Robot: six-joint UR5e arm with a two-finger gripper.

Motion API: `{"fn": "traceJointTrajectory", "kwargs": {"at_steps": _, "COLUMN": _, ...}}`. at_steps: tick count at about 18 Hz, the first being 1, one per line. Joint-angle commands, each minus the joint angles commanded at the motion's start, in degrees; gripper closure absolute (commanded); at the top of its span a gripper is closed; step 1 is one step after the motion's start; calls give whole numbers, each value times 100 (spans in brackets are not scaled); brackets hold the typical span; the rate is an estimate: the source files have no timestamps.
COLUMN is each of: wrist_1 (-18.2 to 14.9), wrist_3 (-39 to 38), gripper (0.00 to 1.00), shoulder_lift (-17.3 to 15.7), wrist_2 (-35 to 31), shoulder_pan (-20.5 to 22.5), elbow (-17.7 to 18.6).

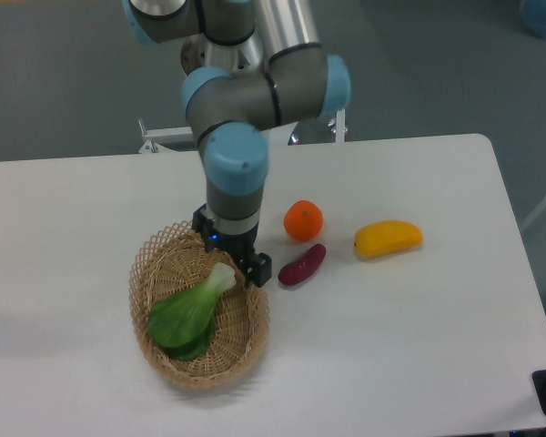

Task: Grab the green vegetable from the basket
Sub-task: 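Lower the gripper onto the white stem of the bok choy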

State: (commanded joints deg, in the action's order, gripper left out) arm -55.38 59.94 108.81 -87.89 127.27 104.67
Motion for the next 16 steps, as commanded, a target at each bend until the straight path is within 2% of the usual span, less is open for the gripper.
{"fn": "traceJointTrajectory", "kwargs": {"at_steps": 7, "wrist_1": 27, "wrist_3": -79, "gripper": 0, "shoulder_lift": 97, "wrist_2": -18, "shoulder_pan": -70, "elbow": 124}}
{"fn": "traceJointTrajectory", "kwargs": {"at_steps": 11, "wrist_1": 386, "wrist_3": -316, "gripper": 0, "shoulder_lift": 237, "wrist_2": -18, "shoulder_pan": -123, "elbow": 124}}
{"fn": "traceJointTrajectory", "kwargs": {"at_steps": 16, "wrist_1": 449, "wrist_3": -334, "gripper": 0, "shoulder_lift": 308, "wrist_2": -26, "shoulder_pan": -141, "elbow": 168}}
